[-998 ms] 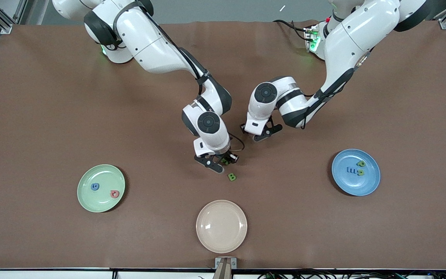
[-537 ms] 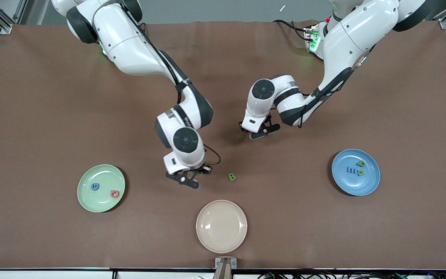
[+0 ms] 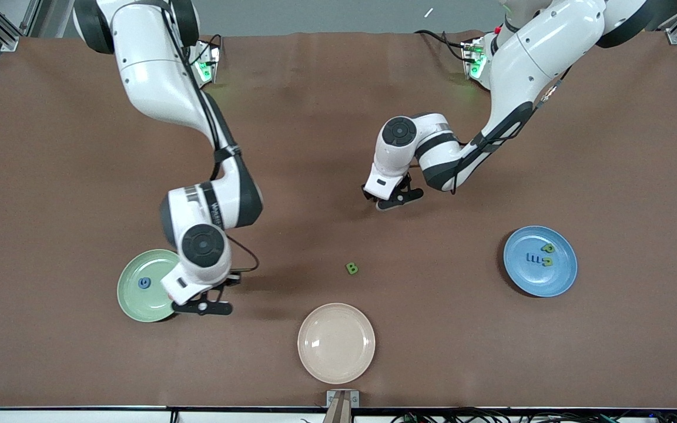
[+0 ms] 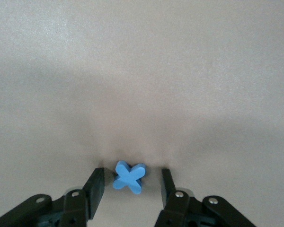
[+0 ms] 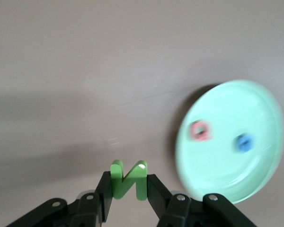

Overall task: Sort upper and lower case letters into plates
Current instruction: 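Place the green N on the green plate with the right gripper, then drop the blue x on the blue plate with the left gripper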

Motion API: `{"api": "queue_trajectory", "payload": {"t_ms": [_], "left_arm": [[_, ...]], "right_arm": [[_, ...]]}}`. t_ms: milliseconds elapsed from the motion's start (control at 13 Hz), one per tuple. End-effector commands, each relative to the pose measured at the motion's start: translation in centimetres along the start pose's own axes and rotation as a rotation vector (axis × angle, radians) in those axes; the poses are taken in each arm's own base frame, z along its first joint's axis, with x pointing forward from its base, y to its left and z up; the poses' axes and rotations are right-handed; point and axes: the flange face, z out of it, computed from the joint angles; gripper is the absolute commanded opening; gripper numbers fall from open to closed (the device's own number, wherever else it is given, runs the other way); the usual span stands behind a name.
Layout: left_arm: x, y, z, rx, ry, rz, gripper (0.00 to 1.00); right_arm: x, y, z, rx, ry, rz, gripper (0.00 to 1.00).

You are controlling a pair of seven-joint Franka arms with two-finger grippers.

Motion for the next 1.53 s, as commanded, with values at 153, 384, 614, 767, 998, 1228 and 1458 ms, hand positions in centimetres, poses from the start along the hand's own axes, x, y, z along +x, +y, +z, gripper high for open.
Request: {"api": "queue_trajectory", "payload": {"t_ms": [153, 384, 614, 767, 998, 1228, 1458], "left_arm": [[0.1, 0.0, 0.0, -0.012, 0.014, 0.052, 0.50], [0.9, -0.6, 0.5, 0.000, 0.018, 0.038, 0.40], [1.2, -0.6, 0.4, -0.001, 0.021, 0.015, 0.16], [1.8, -0.6, 0.0, -0.007, 0.028, 0.004, 0.01], [3.1, -0.4, -1.2, -0.018, 0.050, -0.011, 0.01], [5.3, 0.0, -3.7, -0.044, 0.089, -0.048, 0.00], [10.3, -2.2, -7.1, -0.041, 0.154, -0.121, 0.00]], "right_arm": [[2.2, 12.4, 5.4, 0.040, -0.074, -0.179, 0.09], [1.6, 14.3, 8.2, 0.140, -0.119, -0.223, 0.16], [1.2, 14.1, 9.1, 0.165, -0.139, -0.234, 0.41], [1.2, 14.1, 9.2, 0.165, -0.140, -0.234, 0.71], [1.4, 13.5, 7.9, 0.171, -0.117, -0.238, 0.90], [2.0, 10.5, 5.5, 0.263, -0.066, -0.226, 1.00], [1.5, 2.7, 1.9, 0.273, 0.018, -0.149, 1.00]]}}
